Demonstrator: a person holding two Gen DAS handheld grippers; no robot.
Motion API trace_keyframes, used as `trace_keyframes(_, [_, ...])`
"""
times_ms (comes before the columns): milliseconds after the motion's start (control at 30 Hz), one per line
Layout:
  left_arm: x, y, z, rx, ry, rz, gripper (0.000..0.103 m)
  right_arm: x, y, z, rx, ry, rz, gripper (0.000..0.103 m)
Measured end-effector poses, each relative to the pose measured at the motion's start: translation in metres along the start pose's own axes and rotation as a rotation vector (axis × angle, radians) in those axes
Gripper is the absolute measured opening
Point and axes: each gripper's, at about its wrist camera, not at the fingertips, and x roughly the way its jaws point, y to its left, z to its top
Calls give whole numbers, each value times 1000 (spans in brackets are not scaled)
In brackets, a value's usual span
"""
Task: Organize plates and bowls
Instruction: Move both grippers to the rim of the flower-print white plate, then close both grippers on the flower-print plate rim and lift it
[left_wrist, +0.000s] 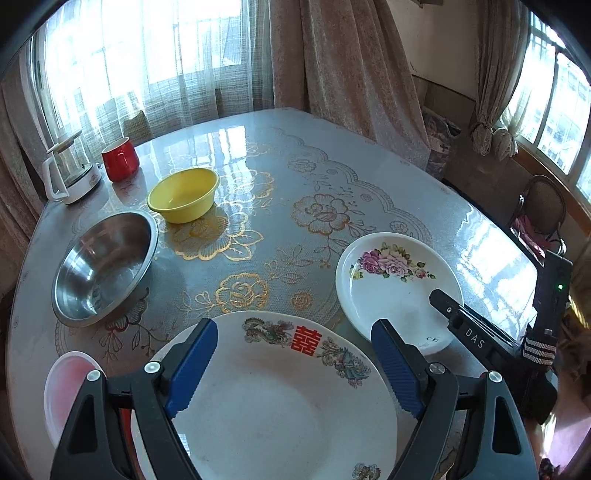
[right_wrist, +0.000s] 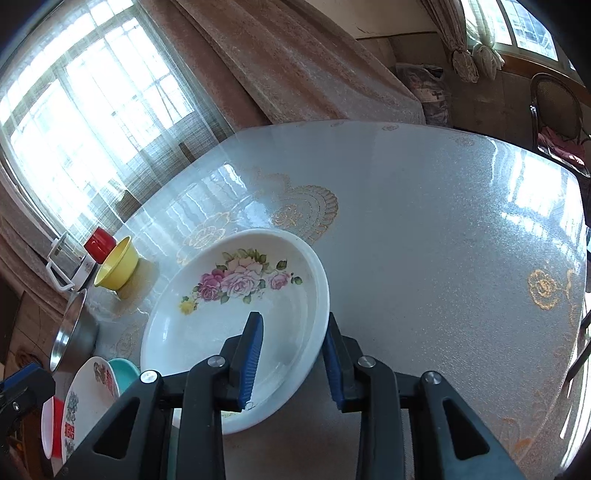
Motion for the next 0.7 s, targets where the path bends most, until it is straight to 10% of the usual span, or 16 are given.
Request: trace_keyframes(700, [61,-19,42,-19,45,71,91,0,-5,-1,12,-1,-37,17])
